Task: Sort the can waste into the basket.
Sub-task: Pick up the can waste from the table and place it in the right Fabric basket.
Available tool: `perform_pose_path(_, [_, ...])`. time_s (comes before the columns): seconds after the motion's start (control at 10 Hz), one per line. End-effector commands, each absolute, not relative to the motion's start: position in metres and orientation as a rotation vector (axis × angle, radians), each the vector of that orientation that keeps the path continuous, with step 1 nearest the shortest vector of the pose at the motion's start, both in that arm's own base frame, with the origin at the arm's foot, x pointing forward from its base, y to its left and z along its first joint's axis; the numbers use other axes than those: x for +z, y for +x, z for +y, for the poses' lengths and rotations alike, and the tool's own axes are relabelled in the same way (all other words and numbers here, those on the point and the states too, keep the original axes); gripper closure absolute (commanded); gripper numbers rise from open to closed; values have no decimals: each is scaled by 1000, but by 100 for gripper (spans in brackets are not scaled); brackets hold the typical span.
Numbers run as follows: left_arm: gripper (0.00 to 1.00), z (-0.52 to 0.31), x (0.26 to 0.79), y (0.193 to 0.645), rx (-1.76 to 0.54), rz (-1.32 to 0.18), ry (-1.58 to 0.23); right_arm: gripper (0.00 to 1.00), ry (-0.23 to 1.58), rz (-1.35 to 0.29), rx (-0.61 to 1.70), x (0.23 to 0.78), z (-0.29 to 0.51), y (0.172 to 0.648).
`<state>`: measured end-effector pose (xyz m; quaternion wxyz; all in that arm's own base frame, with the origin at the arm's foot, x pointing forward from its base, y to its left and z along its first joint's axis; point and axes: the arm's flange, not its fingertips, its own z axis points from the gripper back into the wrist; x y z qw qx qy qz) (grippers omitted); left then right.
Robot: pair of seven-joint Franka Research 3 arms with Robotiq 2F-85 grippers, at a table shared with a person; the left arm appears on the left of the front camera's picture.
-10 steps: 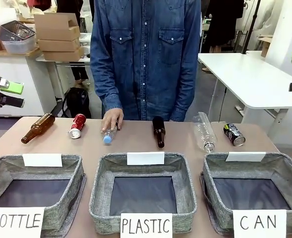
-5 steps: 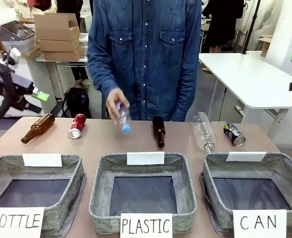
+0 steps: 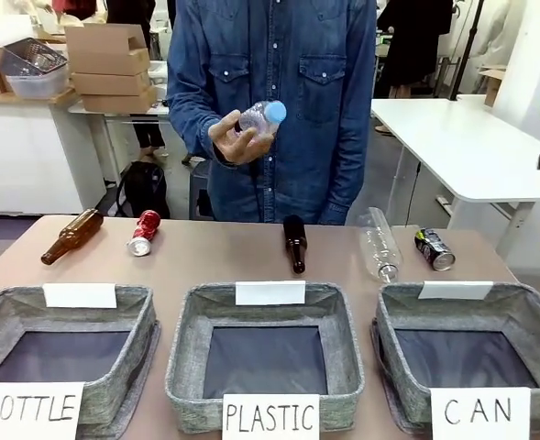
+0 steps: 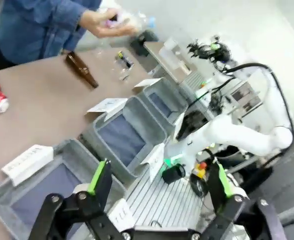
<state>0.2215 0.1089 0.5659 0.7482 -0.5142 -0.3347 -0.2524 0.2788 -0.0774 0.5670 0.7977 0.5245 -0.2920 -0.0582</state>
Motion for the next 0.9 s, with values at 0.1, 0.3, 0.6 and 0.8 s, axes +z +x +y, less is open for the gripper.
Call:
perform_pose_path(0.1, [0, 107, 537, 245, -533, -714, -1159, 0, 1141, -654, -101, 568, -77, 283])
perform_pose_path(0.3, [0, 88, 542, 310, -562, -559, -1179, 0, 1141, -654, -101, 568, -77, 283])
perform_pose_path(0.6, [0, 44, 537, 401, -580, -324, -1203, 0, 1141, -654, -101, 568, -77, 283])
perform_pose_path(0.8, [0, 69, 542, 373, -492, -411, -1181, 0, 1141, -654, -101, 568, -77, 283])
